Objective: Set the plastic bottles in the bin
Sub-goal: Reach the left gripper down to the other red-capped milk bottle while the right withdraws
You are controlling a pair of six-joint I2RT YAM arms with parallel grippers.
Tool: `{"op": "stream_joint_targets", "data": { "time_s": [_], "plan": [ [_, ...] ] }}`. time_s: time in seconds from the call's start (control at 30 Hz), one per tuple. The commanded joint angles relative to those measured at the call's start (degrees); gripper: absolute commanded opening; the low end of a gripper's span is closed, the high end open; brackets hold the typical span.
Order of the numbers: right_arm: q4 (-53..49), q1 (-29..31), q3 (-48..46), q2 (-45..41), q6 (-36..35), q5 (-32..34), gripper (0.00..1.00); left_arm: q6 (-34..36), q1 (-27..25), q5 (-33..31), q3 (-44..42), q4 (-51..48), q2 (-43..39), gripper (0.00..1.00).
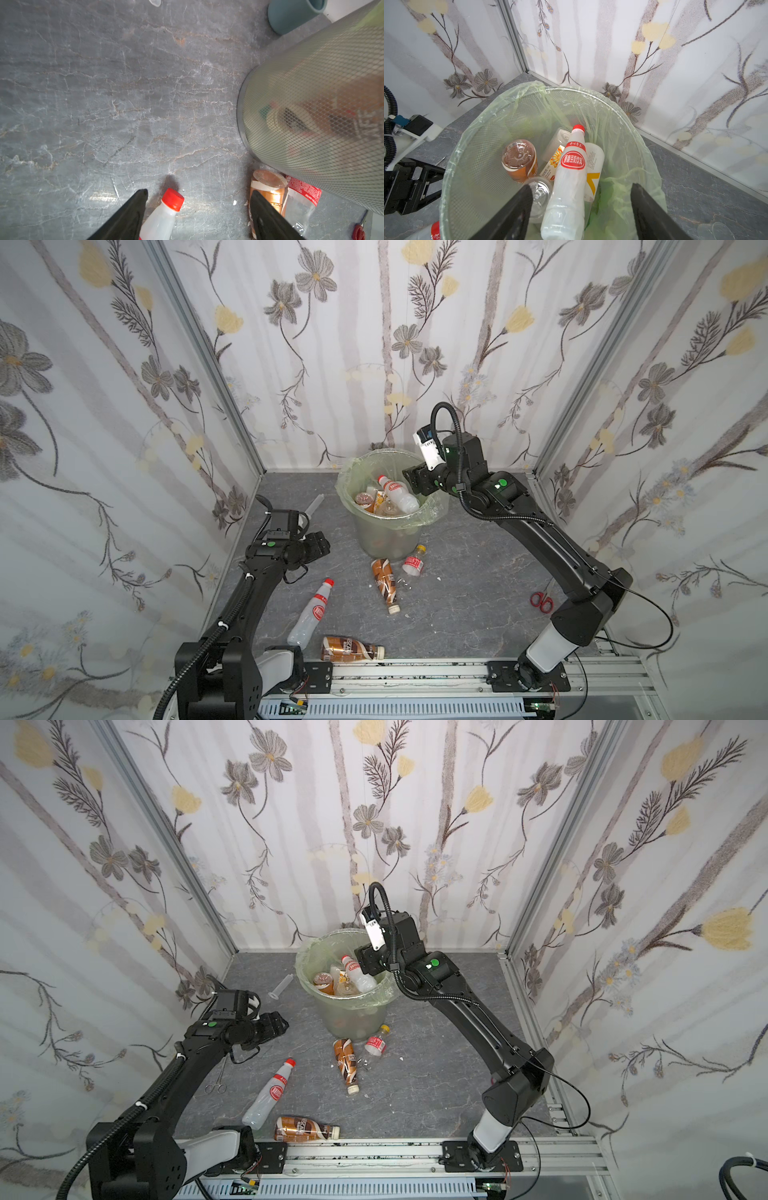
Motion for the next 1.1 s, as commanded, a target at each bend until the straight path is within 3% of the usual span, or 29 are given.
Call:
{"op": "stream_joint_targets", "data": {
  "time_s": [0.0,0.17,0.5,0.8,1.07],
  "plan": [
    [2.19,-0.31,-4.42,-3.18,-0.91,1.50,0.78,-2.46,-2.64,-3.56,-0.19,-5.48,0.37,0.82],
    [5.97,-2.17,-13.05,-8.94,-0.37,0.40,0.79,-4.31,-8.53,-11.10,-0.90,-12.10,1.07,0.84],
    [9.68,-8.00,-24.20,-17.45,0.94,-3.39,0.82,-12.48,-15.67,-17.19,-5.77,-16.96,-1.19,0.83],
    [12.10,-15.05,-32.61,-26.48,3.11,-9.25,0.85,-18.34,-21.85,-15.09,-10.18,-19.42,-2.67,0.81],
    [13.22,-17.54,-35.01,-28.13,3.92,-12.35,0.85,-21.24,-24.77,-14.38,-11.85,-22.67,-4.69,0.81]
  ]
}}
